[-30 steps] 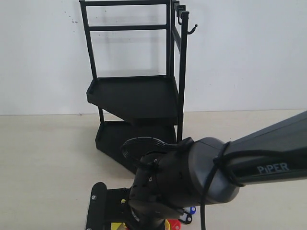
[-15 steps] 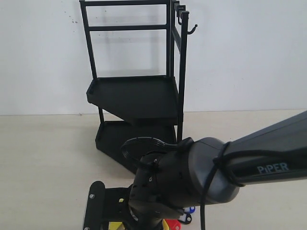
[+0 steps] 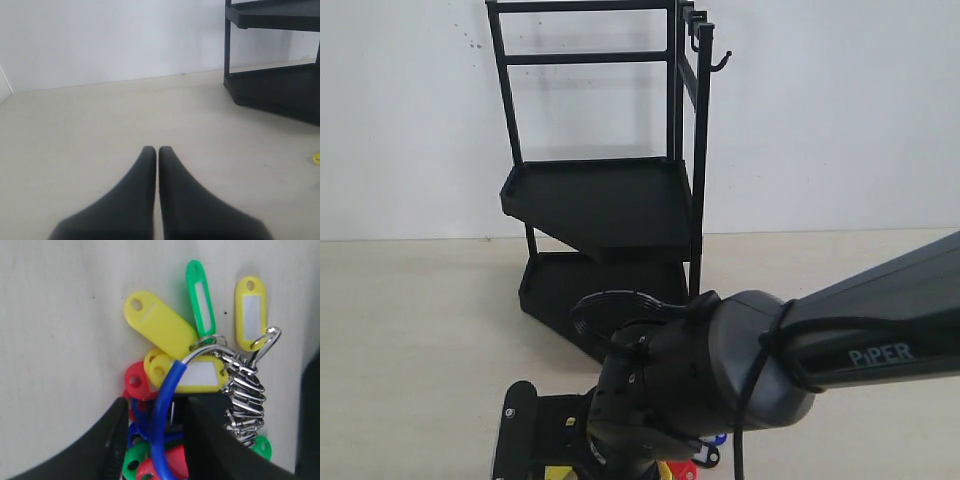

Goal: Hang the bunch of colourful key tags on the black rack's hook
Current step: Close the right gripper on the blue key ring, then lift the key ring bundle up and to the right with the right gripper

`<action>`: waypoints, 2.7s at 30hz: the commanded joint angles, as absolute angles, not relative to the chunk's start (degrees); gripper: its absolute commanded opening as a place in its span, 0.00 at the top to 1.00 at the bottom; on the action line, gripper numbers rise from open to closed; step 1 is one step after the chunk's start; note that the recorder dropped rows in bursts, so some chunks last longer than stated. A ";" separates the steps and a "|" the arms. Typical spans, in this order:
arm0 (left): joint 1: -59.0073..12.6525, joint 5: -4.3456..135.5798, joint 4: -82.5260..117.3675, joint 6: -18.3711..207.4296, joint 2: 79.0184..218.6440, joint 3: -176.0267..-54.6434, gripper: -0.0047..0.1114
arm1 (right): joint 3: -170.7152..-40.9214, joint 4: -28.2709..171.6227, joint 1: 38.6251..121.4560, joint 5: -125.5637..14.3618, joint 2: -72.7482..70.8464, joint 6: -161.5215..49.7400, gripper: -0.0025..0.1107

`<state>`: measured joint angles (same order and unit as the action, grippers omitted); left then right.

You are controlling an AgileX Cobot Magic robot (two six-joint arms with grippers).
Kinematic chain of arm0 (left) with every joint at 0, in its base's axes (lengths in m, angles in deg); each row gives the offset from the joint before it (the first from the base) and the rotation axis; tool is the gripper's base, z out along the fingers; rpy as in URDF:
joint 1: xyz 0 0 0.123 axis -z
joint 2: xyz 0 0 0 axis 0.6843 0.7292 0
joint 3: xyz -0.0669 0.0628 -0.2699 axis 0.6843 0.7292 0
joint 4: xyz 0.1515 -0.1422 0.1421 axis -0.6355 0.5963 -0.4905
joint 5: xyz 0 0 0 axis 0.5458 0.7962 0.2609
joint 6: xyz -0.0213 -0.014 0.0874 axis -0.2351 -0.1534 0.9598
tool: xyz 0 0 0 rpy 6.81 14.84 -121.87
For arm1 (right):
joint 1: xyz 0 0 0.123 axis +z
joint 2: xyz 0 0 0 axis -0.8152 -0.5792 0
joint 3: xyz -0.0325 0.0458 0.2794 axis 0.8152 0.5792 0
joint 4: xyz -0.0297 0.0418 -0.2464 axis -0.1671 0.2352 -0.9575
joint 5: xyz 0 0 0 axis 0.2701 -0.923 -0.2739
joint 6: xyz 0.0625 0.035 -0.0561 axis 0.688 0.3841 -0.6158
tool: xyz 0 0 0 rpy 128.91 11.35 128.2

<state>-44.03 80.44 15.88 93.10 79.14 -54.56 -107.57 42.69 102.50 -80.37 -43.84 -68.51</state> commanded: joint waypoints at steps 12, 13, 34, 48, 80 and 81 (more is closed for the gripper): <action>-43.96 80.17 16.08 93.06 79.02 -54.64 0.92 | -110.53 42.64 102.49 -86.68 -43.45 -65.36 0.98; -43.96 80.17 16.08 93.06 79.02 -54.64 0.92 | -110.68 42.64 102.49 -86.68 -42.72 -65.36 0.98; -43.96 80.29 16.08 93.06 79.02 -54.64 0.92 | -110.84 42.76 102.49 -82.34 -23.57 -38.94 0.98; -43.96 80.18 16.08 93.06 79.02 -54.64 0.92 | -103.55 38.46 102.49 -83.52 4.46 -30.07 0.98; -43.96 80.18 16.08 93.06 79.02 -54.64 0.92 | -103.55 22.65 102.58 -101.32 17.38 -26.88 0.98; -43.96 80.18 16.08 93.06 79.02 -54.64 0.92 | -103.55 20.42 102.45 -101.90 16.76 -26.36 0.98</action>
